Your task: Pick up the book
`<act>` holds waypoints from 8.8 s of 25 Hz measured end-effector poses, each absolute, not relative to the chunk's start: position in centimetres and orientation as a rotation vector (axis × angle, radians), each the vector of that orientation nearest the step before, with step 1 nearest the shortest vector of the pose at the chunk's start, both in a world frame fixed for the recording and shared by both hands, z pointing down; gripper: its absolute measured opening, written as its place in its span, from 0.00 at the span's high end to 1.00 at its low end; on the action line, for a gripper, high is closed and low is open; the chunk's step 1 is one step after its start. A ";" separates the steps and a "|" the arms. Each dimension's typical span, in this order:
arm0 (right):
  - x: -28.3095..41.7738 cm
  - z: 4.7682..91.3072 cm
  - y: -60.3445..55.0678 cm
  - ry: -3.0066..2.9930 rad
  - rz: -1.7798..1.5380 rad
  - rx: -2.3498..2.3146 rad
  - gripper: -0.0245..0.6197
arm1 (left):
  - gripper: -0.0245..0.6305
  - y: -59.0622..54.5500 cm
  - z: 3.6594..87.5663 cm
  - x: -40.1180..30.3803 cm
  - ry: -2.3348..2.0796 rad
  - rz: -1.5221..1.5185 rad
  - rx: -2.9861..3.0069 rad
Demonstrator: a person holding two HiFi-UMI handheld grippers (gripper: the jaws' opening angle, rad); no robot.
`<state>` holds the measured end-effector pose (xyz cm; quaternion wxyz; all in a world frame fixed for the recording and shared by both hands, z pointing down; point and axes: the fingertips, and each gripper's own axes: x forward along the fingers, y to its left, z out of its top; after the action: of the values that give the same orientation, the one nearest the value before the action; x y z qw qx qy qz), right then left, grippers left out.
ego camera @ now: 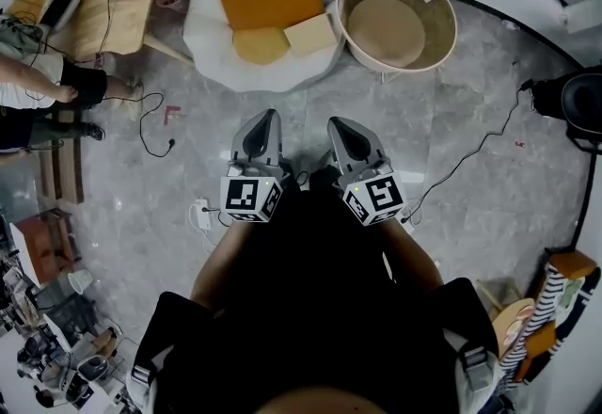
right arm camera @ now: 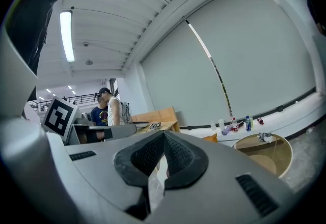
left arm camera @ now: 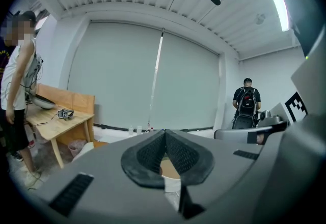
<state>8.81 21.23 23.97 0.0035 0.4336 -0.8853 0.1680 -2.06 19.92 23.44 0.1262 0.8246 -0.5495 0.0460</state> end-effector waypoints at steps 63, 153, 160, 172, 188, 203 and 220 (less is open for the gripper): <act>7.2 53.8 -12.1 -2.405 0.878 1.802 0.96 | 0.95 -15.7 48.7 -2.4 -1.206 0.286 2.384; 9.7 97.4 -20.8 -2.129 1.479 1.736 0.52 | 0.95 -20.8 72.0 -3.7 -1.066 0.375 2.296; 8.9 95.7 -20.3 -2.113 1.396 1.751 0.56 | 0.95 -19.8 72.1 -5.6 -1.092 0.375 2.275; 7.4 92.2 -20.6 -2.092 1.184 1.717 0.60 | 0.95 -18.9 70.8 -8.2 -1.171 0.317 2.238; 5.4 88.8 -19.5 -2.029 1.041 1.659 0.62 | 0.95 -17.6 68.6 -12.0 -1.251 0.239 2.193; 3.8 83.2 -19.1 -2.017 0.985 1.578 0.63 | 0.95 -17.5 63.6 -15.3 -1.351 0.192 2.142; -0.2 65.4 -18.1 -2.117 0.898 1.514 0.63 | 0.95 -15.5 50.9 -18.8 -1.467 0.128 2.124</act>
<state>-0.17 -18.09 65.37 0.1927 0.5396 -0.7545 0.3200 -18.76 -15.52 50.85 0.2750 0.7903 -0.5456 0.0474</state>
